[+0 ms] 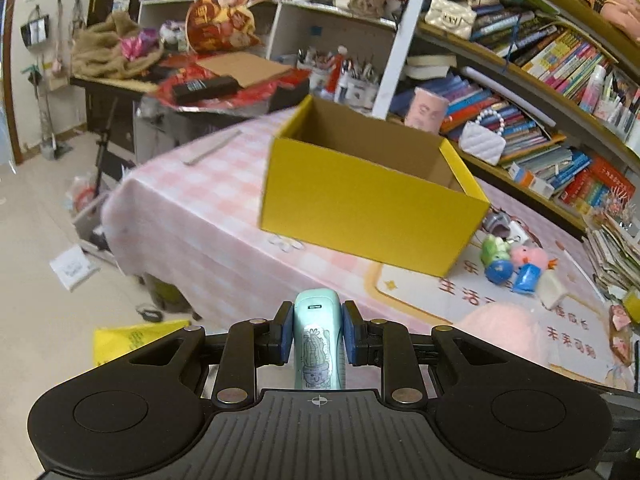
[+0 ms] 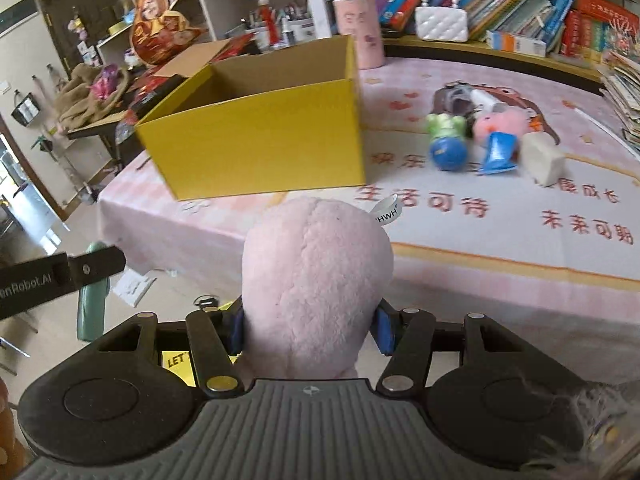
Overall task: Organize objects
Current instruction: 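Carry the eraser and plush pig in both tools toward the yellow box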
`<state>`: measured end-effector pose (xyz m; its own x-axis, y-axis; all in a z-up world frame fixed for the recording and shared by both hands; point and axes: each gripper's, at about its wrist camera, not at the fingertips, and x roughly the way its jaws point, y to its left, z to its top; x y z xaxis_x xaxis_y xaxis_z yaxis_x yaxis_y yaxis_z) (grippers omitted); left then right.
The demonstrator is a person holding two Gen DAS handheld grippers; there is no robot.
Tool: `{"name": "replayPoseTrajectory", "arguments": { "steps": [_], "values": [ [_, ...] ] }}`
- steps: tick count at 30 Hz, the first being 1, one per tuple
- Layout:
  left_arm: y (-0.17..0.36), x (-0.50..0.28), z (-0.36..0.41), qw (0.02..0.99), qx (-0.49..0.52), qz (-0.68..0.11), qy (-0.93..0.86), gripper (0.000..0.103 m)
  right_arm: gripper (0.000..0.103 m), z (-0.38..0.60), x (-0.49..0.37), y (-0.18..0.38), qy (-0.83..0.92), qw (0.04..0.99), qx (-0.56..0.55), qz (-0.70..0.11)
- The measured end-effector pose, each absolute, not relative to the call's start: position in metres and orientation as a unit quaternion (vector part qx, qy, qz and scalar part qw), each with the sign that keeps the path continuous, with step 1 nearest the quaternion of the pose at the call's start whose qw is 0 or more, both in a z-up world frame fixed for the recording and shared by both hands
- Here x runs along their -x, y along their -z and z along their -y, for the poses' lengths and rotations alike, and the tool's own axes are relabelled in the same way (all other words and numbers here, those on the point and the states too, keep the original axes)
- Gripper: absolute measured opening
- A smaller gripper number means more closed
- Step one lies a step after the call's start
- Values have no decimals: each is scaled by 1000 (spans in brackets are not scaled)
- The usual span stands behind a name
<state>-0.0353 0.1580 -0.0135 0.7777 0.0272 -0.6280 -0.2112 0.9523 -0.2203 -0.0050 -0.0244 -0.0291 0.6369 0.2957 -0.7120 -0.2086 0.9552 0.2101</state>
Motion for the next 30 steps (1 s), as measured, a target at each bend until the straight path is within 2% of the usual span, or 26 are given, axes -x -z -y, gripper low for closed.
{"name": "replayPoseTrajectory", "arguments": {
  "steps": [20,30],
  "values": [
    [3,55,-181,946,130,-297,-12,23,56,-3,33,5,-108,919,-37,-378],
    [0,42,-178,948,127,-293,-4,23,56,-2,19,4,-102,922,-43,-372]
  ]
}}
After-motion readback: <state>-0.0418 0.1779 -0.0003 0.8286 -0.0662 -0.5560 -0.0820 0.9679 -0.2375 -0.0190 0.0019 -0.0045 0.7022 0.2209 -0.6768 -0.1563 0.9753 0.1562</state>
